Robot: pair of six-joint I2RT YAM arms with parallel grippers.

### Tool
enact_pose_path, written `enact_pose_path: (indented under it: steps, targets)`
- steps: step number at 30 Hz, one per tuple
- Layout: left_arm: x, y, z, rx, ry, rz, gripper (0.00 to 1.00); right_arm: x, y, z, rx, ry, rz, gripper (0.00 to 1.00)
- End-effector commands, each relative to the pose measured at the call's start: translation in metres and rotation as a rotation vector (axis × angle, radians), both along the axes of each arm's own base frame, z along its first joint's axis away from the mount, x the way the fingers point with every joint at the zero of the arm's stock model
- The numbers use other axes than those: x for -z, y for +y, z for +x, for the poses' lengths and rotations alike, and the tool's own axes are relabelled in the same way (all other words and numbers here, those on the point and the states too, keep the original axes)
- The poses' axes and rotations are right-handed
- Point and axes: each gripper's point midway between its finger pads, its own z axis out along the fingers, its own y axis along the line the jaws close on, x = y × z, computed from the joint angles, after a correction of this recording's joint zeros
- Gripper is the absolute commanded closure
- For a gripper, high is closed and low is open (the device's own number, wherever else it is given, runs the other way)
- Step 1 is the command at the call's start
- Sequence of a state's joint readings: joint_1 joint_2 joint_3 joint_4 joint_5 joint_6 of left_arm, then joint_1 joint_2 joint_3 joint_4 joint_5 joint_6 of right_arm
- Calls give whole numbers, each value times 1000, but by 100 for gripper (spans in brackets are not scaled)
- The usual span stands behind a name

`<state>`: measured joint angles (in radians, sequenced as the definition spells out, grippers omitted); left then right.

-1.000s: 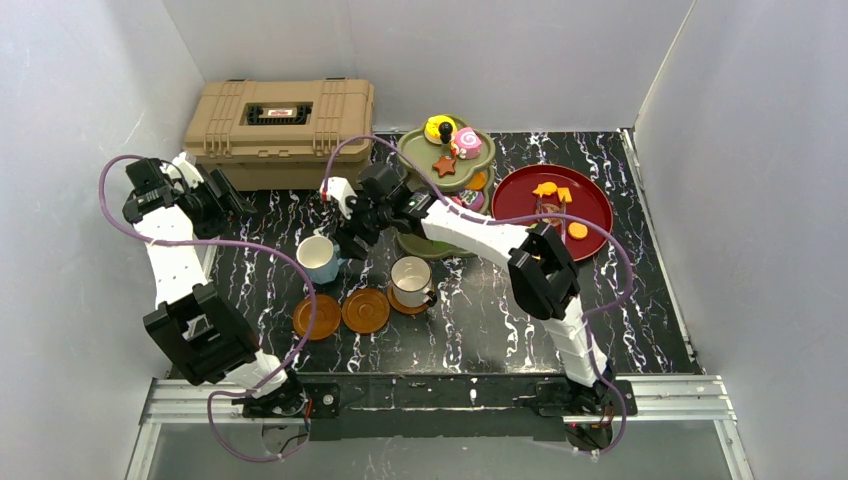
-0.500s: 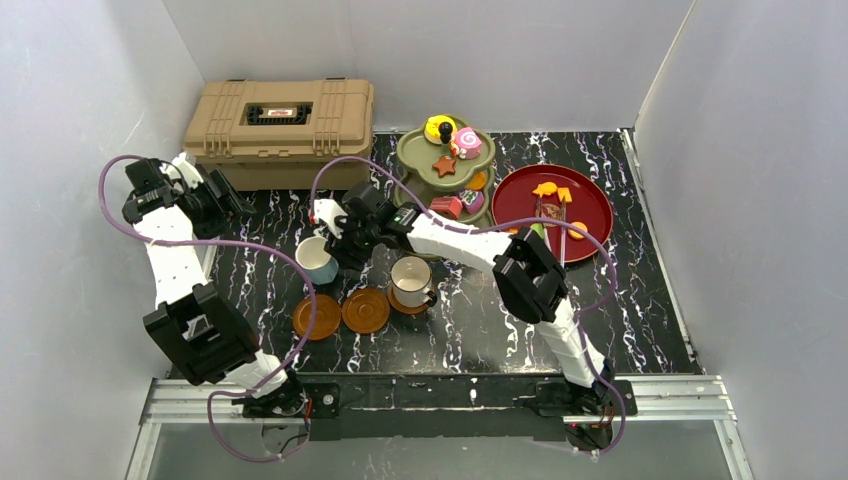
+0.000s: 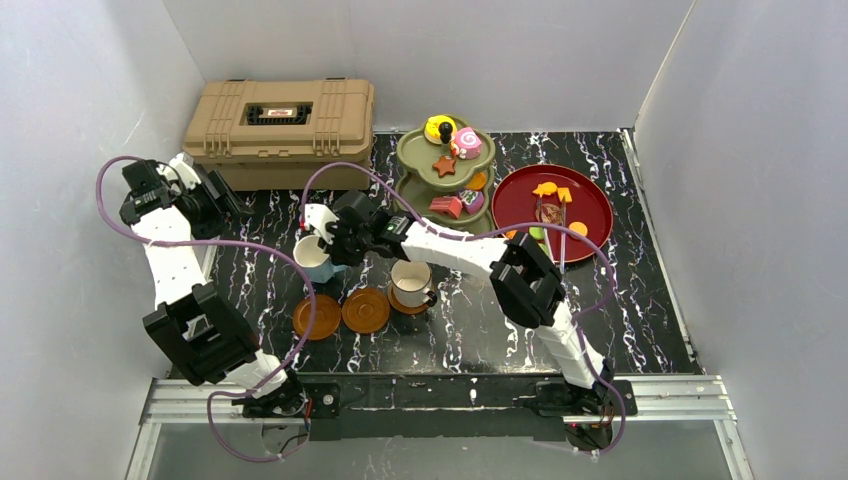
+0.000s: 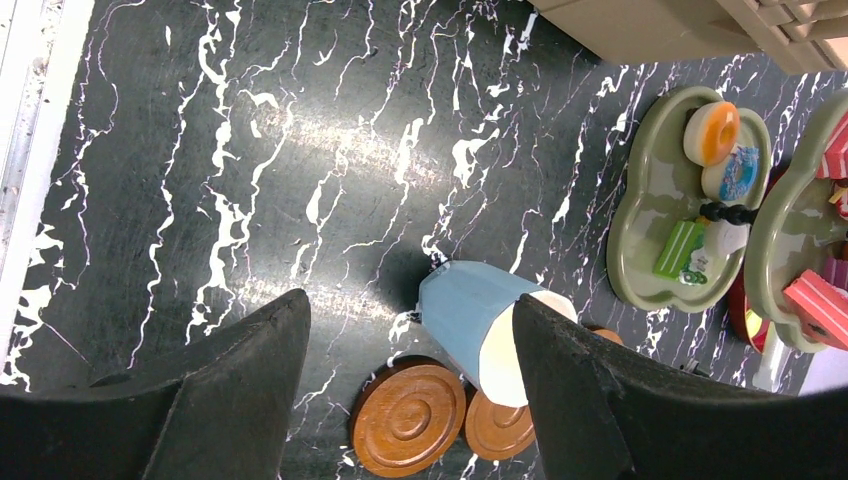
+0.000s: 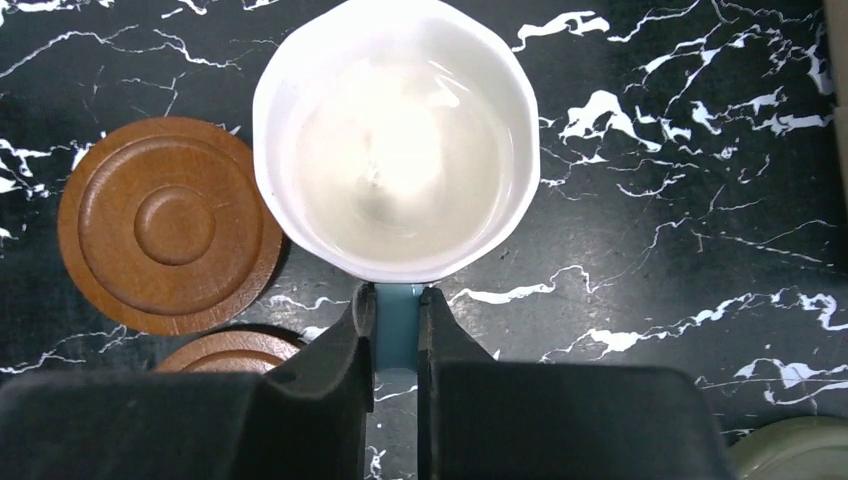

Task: Serve the afternoon tea
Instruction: Pick up the cup at the center of the board, then place the cup on the coaster.

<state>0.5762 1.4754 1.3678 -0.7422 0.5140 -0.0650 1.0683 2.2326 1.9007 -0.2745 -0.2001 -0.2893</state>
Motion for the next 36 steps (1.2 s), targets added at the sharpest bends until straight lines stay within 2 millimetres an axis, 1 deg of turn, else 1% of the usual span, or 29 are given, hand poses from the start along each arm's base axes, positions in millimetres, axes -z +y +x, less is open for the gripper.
enact_pose_path:
  steps: [1,3,5,9,10,12,13,14,15,17,19,20,25,27,31,36]
  targets:
    - [-22,-5,-7,22,-49,9,29,-14,13,6,38,-51,40,99]
    - [-21,-7,-7,25,-48,4,29,-21,14,4,58,-74,50,99]
    - [-21,-7,-7,27,-49,-1,29,-36,15,1,80,-99,99,99]
    - [-23,-7,-8,32,-54,9,29,-80,10,-7,125,-116,226,99]
    - [-24,-7,-9,32,-55,12,29,-87,8,-9,133,-113,243,99]
    - [-25,-7,-9,34,-57,14,29,-113,3,-14,150,-119,307,99]
    - [-25,-7,-9,35,-57,15,29,-115,1,-17,152,-113,314,99]
    - [-26,-8,-9,36,-59,16,29,-123,-2,-22,153,-109,327,99]
    - [-26,-7,-9,35,-60,16,29,-126,-6,-26,154,-106,327,99]
    - [-26,-8,-10,37,-61,13,29,-128,-13,-37,152,-107,325,99]
    - [-25,-8,-10,36,-59,8,29,-127,-21,-42,175,-121,314,99]
    - [-25,-9,-10,37,-58,4,29,-121,-26,-47,179,-116,295,99]
    - [-24,-11,-11,44,-62,-2,29,-106,-45,-70,198,-118,244,99]
    - [-23,-12,-12,48,-62,-3,29,-101,-51,-76,209,-122,228,99]
    - [-20,-15,-14,54,-59,-11,29,-88,-65,-82,237,-106,209,99]
    - [-18,-18,-17,68,-68,-7,27,-76,-78,-84,266,-100,201,99]
